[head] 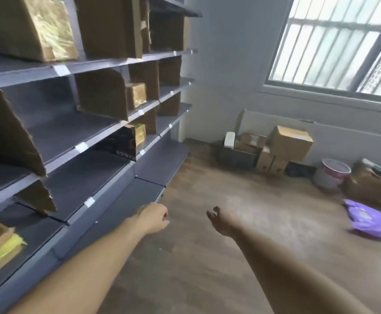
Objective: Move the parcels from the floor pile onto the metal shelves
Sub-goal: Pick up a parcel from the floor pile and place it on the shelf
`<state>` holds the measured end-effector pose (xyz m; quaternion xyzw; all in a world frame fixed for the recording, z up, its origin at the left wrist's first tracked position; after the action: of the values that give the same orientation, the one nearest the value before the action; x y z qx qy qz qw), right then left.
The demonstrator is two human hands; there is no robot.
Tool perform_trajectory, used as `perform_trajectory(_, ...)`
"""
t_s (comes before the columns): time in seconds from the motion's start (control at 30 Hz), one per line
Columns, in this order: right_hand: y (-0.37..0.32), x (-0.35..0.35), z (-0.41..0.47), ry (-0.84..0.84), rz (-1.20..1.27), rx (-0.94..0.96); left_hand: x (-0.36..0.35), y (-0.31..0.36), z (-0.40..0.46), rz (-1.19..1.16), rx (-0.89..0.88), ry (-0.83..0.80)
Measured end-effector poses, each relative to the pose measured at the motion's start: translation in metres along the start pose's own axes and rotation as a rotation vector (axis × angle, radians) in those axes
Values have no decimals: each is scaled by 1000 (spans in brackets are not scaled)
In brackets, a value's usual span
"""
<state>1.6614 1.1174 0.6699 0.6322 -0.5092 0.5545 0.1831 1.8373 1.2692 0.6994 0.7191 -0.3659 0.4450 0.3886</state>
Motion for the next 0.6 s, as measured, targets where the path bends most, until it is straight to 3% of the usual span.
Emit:
perform_trajectory(0.27,95,27,65,15,81,-91,-16,106,120,64,-126,-48)
perform_trajectory(0.6,146,100,216,75,142,-148,10,181,318,64,-253,-50)
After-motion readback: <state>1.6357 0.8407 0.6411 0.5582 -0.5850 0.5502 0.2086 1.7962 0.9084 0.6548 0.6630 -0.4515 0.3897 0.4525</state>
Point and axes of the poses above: each hand's wrist, its own z-axis towards the middle knuckle, its own x-axis out of the back of the hand, y = z × x, the point moved 3 cm from there along z, towards the middle knuckle, and after that the axes turned 3 degrees about -x, right-handed, at the moved point
